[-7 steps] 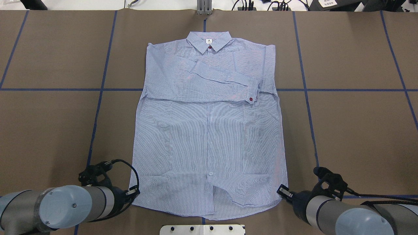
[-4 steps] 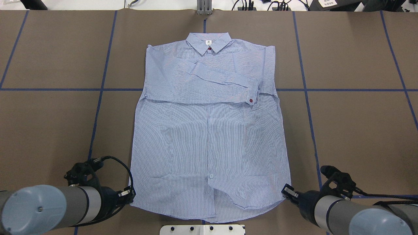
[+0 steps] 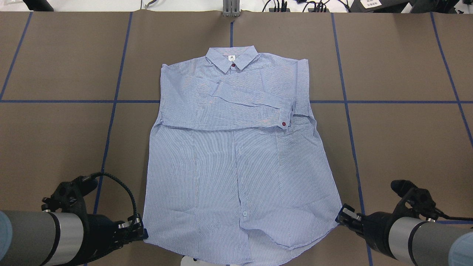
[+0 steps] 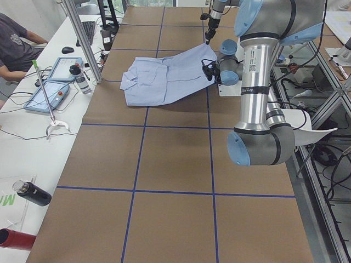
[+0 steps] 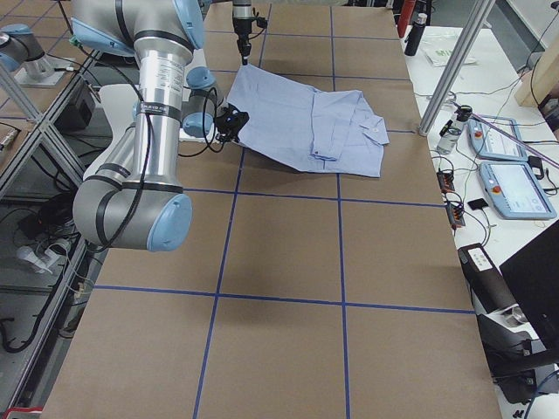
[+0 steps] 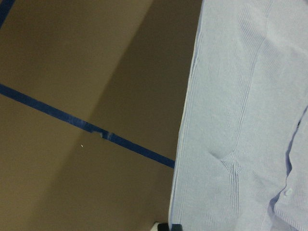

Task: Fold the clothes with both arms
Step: 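Move both grippers to the hem corners nearest the robot and grasp them, then lift the hem with both grippers and fold it toward the collar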

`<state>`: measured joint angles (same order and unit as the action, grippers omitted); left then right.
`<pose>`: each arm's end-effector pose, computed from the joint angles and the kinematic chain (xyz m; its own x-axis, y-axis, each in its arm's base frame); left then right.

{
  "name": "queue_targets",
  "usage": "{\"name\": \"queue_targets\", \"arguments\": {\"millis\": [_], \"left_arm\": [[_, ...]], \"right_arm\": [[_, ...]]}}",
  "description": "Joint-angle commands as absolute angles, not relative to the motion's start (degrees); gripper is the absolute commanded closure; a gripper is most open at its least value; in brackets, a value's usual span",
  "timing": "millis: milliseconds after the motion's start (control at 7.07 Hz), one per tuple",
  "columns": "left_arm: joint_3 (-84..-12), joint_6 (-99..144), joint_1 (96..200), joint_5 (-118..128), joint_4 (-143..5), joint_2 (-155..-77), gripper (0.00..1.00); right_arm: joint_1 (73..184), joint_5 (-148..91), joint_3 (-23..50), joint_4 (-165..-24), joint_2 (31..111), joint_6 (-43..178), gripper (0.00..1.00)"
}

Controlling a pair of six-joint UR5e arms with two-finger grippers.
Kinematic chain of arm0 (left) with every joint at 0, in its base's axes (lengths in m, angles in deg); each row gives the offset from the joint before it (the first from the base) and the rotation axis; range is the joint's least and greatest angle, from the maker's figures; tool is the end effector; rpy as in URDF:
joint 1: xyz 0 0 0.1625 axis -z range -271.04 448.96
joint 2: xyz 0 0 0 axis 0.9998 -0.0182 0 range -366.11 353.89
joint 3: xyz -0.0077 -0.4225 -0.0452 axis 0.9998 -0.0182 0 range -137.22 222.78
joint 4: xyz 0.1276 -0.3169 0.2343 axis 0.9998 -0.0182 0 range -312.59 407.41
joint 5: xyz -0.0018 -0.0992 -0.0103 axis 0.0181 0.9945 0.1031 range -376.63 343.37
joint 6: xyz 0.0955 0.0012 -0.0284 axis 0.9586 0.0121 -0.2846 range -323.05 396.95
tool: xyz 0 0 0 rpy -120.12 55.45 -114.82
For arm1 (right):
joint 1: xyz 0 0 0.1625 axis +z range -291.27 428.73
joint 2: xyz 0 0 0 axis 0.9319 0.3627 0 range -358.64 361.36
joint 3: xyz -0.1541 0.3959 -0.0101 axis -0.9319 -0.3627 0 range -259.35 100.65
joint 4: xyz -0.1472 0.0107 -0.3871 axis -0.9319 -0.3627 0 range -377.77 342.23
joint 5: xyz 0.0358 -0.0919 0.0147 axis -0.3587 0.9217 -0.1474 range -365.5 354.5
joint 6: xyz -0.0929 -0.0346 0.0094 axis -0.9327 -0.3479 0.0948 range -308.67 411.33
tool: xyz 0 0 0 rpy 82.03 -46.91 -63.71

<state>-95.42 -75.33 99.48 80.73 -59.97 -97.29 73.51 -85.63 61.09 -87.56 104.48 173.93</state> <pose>0.3656 -0.1905 0.2370 0.3341 -0.4445 -0.8311 0.2077 0.8948 -0.3951 -0.3381 -0.1791 0.3072 0.3288 0.5601 0.7604 -0.4788 0.7928 -0.3771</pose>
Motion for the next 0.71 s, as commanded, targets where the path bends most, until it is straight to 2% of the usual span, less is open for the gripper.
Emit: {"name": "queue_targets", "arguments": {"millis": [0,283,566], "left_arm": [[-94.8,-74.6,108.9,86.6,-59.9,-100.7,1.0],[-88.4,-67.0,120.4,92.9,-60.3,-104.8,1.0],[-79.6,-62.2,128.0,95.7,-60.7,-110.0,1.0]], "right_arm": [[81.8,-91.7,60.9,-87.7,100.8,173.3,1.0],[95.3,-105.1,55.1,-88.9,92.0,167.5,1.0],[106.6,-114.9,49.6,-99.6,80.2,161.1,1.0]]}}
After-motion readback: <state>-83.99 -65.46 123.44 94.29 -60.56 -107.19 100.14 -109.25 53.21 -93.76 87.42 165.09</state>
